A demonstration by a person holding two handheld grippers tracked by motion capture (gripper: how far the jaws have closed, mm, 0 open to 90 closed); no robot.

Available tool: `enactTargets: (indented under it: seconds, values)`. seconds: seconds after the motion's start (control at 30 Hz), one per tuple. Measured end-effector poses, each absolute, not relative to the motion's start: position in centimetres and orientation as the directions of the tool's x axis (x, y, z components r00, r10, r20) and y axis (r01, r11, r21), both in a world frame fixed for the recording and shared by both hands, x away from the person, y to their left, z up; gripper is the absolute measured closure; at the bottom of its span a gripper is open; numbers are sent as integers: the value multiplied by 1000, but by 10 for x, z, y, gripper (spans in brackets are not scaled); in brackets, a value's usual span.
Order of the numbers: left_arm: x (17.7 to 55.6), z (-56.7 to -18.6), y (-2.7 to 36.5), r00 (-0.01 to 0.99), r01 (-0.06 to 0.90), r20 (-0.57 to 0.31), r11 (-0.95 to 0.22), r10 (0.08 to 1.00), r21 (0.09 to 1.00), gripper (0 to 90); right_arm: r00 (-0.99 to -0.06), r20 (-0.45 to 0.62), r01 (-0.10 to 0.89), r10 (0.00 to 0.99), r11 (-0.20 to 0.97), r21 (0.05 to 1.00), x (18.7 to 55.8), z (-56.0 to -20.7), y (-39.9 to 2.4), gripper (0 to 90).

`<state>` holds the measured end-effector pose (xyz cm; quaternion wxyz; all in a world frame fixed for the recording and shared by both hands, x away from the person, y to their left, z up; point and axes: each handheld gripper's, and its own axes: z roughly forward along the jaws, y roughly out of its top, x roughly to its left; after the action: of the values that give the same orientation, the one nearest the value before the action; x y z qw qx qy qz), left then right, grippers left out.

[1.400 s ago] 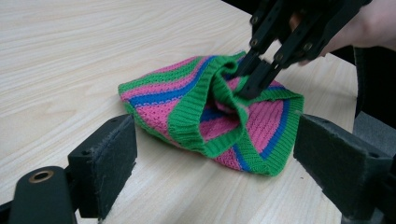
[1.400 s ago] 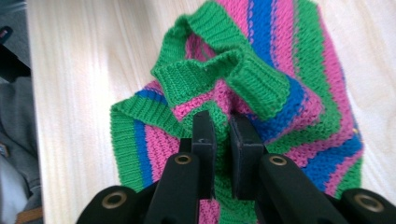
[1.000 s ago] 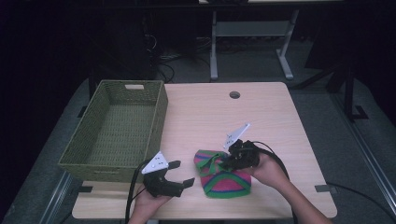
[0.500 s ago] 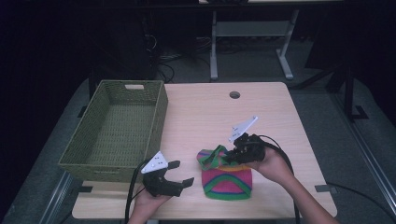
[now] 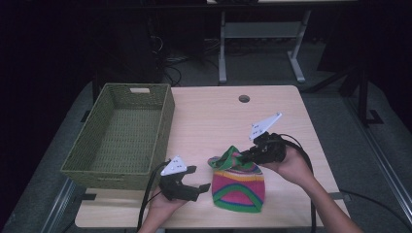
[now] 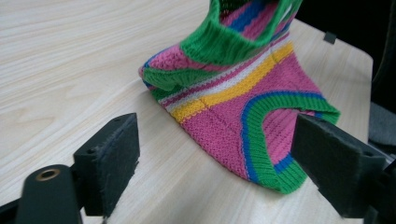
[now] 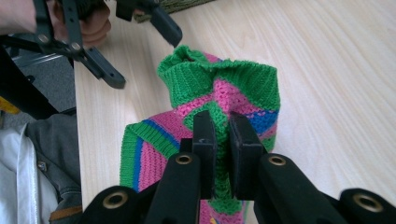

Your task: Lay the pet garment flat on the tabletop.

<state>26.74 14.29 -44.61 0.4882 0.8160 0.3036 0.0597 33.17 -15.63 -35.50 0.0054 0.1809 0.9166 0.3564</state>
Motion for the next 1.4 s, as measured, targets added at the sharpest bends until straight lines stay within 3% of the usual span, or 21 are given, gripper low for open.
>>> enactTargets:
  seconds: [0.17, 0.33, 0.77, 0.93, 1.07, 1.4]
  values:
    - [277, -447, 140, 797, 456, -236, -298, 556, 838, 242, -933, 116, 328, 342, 670, 666, 333, -351, -160, 823]
    - [285, -449, 139, 787, 449, -213, -302, 578, 841, 300, -936, 110, 319, 334, 679, 661, 332, -349, -160, 823]
    - [304, -460, 122, 817, 414, -158, -374, 555, 830, 343, -940, 104, 307, 324, 678, 668, 334, -342, -162, 822]
    - [306, -459, 113, 826, 392, -133, -388, 547, 834, 428, -940, 103, 308, 325, 677, 668, 335, -341, -165, 822]
    - [313, -461, 115, 819, 409, -173, -344, 547, 845, 496, -940, 107, 309, 324, 674, 671, 335, -341, -165, 822]
    - [316, -449, 119, 821, 385, -196, -267, 537, 883, 764, -933, 106, 324, 345, 671, 667, 340, -342, -171, 824]
